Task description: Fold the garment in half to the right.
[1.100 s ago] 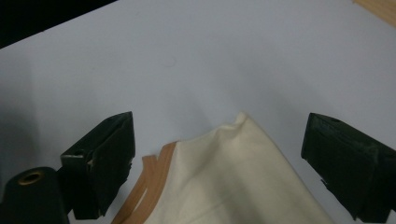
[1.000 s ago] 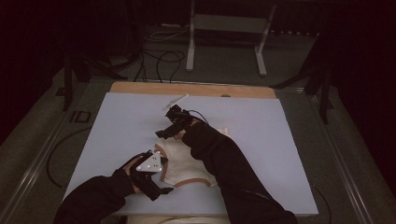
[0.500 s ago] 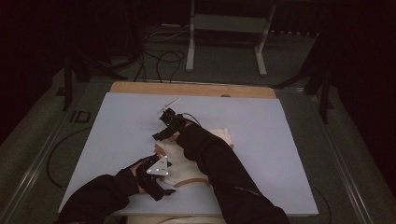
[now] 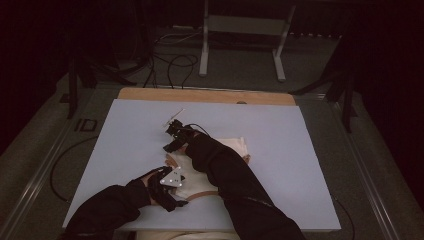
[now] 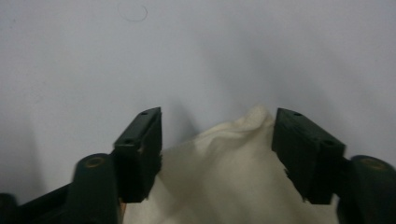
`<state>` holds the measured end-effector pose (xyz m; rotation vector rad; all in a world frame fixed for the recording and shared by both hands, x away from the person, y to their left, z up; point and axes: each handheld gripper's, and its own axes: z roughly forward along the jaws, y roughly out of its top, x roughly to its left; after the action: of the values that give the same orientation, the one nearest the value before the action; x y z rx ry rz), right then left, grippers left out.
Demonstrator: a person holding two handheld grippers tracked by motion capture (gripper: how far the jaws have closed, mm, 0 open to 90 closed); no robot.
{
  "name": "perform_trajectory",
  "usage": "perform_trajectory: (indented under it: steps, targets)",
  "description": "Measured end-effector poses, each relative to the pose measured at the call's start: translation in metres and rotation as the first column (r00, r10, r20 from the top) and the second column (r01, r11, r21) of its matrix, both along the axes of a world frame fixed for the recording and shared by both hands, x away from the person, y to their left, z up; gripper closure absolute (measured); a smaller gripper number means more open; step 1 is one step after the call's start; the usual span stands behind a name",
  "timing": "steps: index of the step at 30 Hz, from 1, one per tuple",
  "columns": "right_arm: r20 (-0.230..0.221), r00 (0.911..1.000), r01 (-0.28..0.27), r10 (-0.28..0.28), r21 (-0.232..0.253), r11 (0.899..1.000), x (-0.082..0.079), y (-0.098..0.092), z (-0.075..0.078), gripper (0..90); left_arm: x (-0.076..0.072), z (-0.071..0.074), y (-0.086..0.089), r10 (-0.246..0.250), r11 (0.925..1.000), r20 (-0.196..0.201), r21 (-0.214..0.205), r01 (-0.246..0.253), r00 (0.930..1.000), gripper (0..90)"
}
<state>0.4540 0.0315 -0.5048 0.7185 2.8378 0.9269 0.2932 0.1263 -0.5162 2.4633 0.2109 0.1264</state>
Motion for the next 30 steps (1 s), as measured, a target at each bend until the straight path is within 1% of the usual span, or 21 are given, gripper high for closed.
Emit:
perform_trajectory:
  steps: [2, 3, 4, 5, 7, 8, 11, 13, 14, 18, 19, 20, 22, 25, 26, 30]
  targets:
    - [-0.002, 1.0, -0.004, 0.004, -0.006, 1.0, 0.0, 0.0, -0.003, 40.3, 0.001, 0.0, 0.0, 0.005, 1.0, -0.002, -0.004, -0.005, 1.0, 19.2]
    - [-0.004, 1.0, -0.008, 0.008, -0.017, 1.0, 0.0, 0.001, -0.004, 42.1, 0.002, 0.0, 0.0, 0.013, 0.9999, -0.001, -0.005, -0.013, 0.9999, 19.6]
    - [0.015, 0.9999, -0.008, 0.009, -0.022, 1.0, 0.0, 0.001, -0.004, 44.1, 0.003, 0.0, -0.001, 0.014, 0.9999, -0.003, -0.006, -0.014, 0.9999, 19.6]
    - [0.016, 0.9999, -0.006, 0.006, -0.023, 1.0, 0.0, 0.002, -0.004, 45.5, 0.003, 0.0, -0.001, 0.015, 0.9999, -0.001, -0.004, -0.015, 0.9999, 19.9]
    - [0.023, 0.9997, -0.002, 0.002, -0.03, 1.0, -0.001, 0.002, -0.004, 54.0, 0.005, 0.0, -0.001, 0.013, 0.9999, 0.002, 0.002, -0.013, 0.9999, 19.9]
    - [0.033, 0.9995, -0.004, 0.005, -0.036, 0.999, -0.002, 0.003, -0.004, 56.4, 0.005, 0.0, -0.001, 0.018, 0.9998, 0.001, -0.002, -0.018, 0.9998, 19.9]
    - [0.065, 0.9979, 0.003, 0.001, -0.064, 0.998, -0.002, 0.002, -0.003, 70.3, 0.006, 0.0, -0.002, 0.021, 0.9998, -0.002, 0.006, -0.021, 0.9998, 19.9]
    - [0.076, 0.9971, 0.013, -0.007, -0.08, 0.997, -0.002, 0.003, -0.002, 83.8, 0.005, 0.001, -0.002, 0.019, 0.9998, 0.003, 0.011, -0.019, 0.9998, 20.0]
    - [0.074, 0.9972, 0.014, -0.008, -0.082, 0.996, -0.002, 0.002, -0.001, 87.8, 0.005, 0.001, -0.003, 0.02, 0.9997, 0.003, 0.012, -0.02, 0.9998, 20.2]
    - [0.066, 0.9978, 0.015, -0.01, -0.068, 0.998, -0.001, -0.002, 0.001, 89.2, 0.003, 0.003, -0.003, 0.019, 0.9996, 0.015, 0.023, -0.019, 0.9997, 23.4]
    - [0.072, 0.9974, 0.012, -0.007, -0.068, 0.998, -0.001, -0.003, 0.002, 89.3, 0.003, 0.004, -0.002, 0.013, 0.9995, 0.015, 0.029, -0.013, 0.9998, 23.7]
    - [0.073, 0.9973, 0.013, -0.008, -0.067, 0.998, -0.001, -0.004, 0.002, 89.4, 0.003, 0.003, -0.002, 0.017, 0.9996, 0.013, 0.022, -0.017, 0.9998, 24.8]
    - [0.069, 0.9976, 0.013, -0.009, -0.056, 0.998, -0.001, -0.005, 0.004, 89.4, 0.003, 0.004, -0.001, 0.017, 0.9995, 0.014, 0.025, -0.018, 0.9998, 25.5]
    - [0.077, 0.997, 0.014, -0.01, -0.044, 0.999, -0.001, -0.007, 0.008, 89.5, 0.002, 0.005, 0.0, 0.011, 0.9995, 0.014, 0.03, -0.011, 0.9998, 28.3]
    - [0.086, 0.9963, 0.011, -0.007, -0.044, 0.999, -0.001, -0.008, 0.01, 89.5, 0.002, 0.005, 0.001, 0.009, 0.9994, 0.014, 0.032, -0.01, 0.9999, 28.5]
    - [0.086, 0.9963, 0.012, -0.008, -0.045, 0.999, -0.001, -0.009, 0.013, 89.5, 0.004, 0.005, 0.0, 0.005, 0.9993, 0.017, 0.037, -0.006, 0.9998, 30.1]
